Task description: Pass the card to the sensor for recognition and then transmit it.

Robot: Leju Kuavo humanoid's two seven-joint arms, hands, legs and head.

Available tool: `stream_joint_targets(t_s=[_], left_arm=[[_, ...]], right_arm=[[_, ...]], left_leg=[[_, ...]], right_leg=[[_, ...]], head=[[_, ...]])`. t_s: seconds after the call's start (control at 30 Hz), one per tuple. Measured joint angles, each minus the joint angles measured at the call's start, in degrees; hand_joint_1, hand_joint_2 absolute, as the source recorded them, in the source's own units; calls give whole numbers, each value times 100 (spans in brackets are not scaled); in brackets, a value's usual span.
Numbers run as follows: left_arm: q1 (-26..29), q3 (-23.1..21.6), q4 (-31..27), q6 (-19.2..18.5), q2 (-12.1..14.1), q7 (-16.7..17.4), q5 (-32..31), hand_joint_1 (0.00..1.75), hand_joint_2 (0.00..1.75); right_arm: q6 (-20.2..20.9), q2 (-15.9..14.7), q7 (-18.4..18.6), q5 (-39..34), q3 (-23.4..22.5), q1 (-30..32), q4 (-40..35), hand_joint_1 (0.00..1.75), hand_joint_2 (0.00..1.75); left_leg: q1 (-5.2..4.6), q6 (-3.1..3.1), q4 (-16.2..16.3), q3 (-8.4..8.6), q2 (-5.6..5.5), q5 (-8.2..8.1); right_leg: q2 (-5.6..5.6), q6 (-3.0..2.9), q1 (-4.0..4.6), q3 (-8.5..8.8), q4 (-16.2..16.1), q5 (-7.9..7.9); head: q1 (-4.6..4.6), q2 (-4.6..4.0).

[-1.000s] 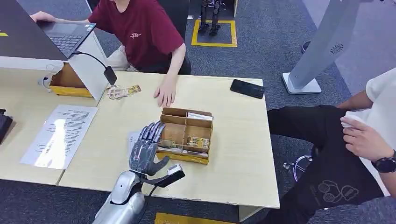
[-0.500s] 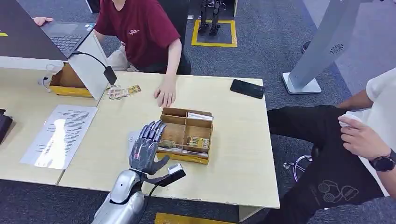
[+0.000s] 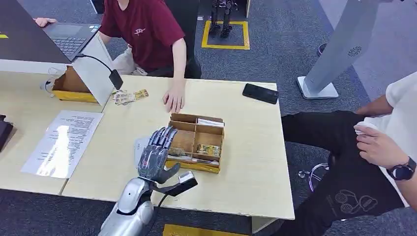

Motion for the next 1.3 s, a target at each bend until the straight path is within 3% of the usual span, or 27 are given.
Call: stream_joint_targets(t_s=[0.47, 0.5, 0.53, 0.57, 0.73, 0.77, 0.8, 0.93, 1.0, 1.03, 1.1, 1.13, 1.2, 1.23, 1.27, 1.3], left_arm=[[82, 2, -29, -291, 0, 68, -114, 0, 175], [88, 2, -29, -297, 0, 81, -114, 19, 175], [91, 2, -31, -313, 0, 87, -118, 171, 175], [92, 2, -31, -343, 4, 87, -131, 164, 175], [110, 2, -33, -382, 11, 88, -144, 175, 175], [112, 2, -35, -382, 11, 90, -144, 161, 175], [115, 2, -44, -387, 11, 90, -146, 175, 175], [122, 4, -79, -400, 13, 94, -146, 166, 175], [131, 4, -114, -424, 13, 96, -146, 147, 175], [131, 4, -118, -433, 13, 96, -144, 147, 175], [134, 4, -142, -463, 15, 103, -142, 98, 175], [135, 4, -149, -470, 15, 103, -138, 89, 175], [149, 4, -158, -476, 18, 105, -129, 52, 175], [154, 4, -162, -476, 18, 107, -127, 52, 175], [159, 4, -164, -479, 18, 112, -120, 72, 175], [162, 4, -164, -481, 20, 111, -114, 124, 175]], right_arm=[[-9, 0, -37, 0, 0, 0, -13, 0, 0], [-9, 0, -37, 0, 0, 0, -13, 0, 0], [-9, 0, -37, 0, 0, 0, -13, 0, 0], [-9, 0, -37, 0, 0, 0, -15, 0, 0], [-7, 0, -37, 0, 0, 0, -31, 0, 0], [-7, 0, -37, 0, 0, 0, -35, 0, 0], [-7, 0, -35, 2, 0, 0, -35, 0, 0], [-7, 0, -31, 0, 0, 0, -37, 0, 0], [-7, 0, -31, 0, 0, 1, -37, 0, 0], [-9, 0, -31, 0, 0, 0, -37, 0, 0], [-9, 0, -31, 0, 0, 1, -39, 0, 0], [-9, 0, -31, 0, 0, 1, -39, 0, 0], [-13, -2, -33, 0, 2, 0, -39, 0, 0], [-13, -2, -33, 0, 2, 0, -39, 0, 0], [-13, -2, -33, 0, 4, 0, -39, 0, 0], [-13, 0, -33, 0, 4, 0, -39, 0, 0]], left_leg=[[0, 0, 0, 0, 0, 0], [0, 0, 0, 0, 0, 0], [0, 0, 0, 0, 0, 0], [0, 0, 0, 0, 0, 0], [0, 0, 0, 0, 0, 0], [0, 0, 0, 0, 0, 0], [0, 0, 0, 0, 0, 0], [0, 0, 0, 0, 0, 0], [0, 0, 0, 0, 0, 0], [0, 0, 0, 0, 0, 0], [0, 0, 0, 0, 0, 0], [0, 0, 0, 0, 0, 0], [0, 0, 0, 0, 0, 0], [0, 0, 0, 0, 0, 0], [0, 0, 0, 0, 0, 0], [0, 0, 0, 0, 0, 0]], right_leg=[[0, 0, 0, 0, 0, 0], [0, 0, 0, 0, 0, 0], [0, 0, 0, 0, 0, 0], [0, 0, 0, 0, 0, 0], [0, 0, 0, 0, 0, 0], [0, 0, 0, 0, 0, 0], [0, 0, 0, 0, 0, 0], [0, 0, 0, 0, 0, 0], [0, 0, 0, 0, 0, 0], [0, 0, 0, 0, 0, 0], [0, 0, 0, 0, 0, 0], [0, 0, 0, 0, 0, 0], [0, 0, 0, 0, 0, 0], [0, 0, 0, 0, 0, 0], [0, 0, 0, 0, 0, 0], [0, 0, 0, 0, 0, 0]], head=[[0, 0], [0, 0], [0, 0], [0, 0], [0, 0], [0, 0], [0, 0], [0, 0], [0, 0], [0, 0], [0, 0], [0, 0], [0, 0], [0, 0], [0, 0], [0, 0]])
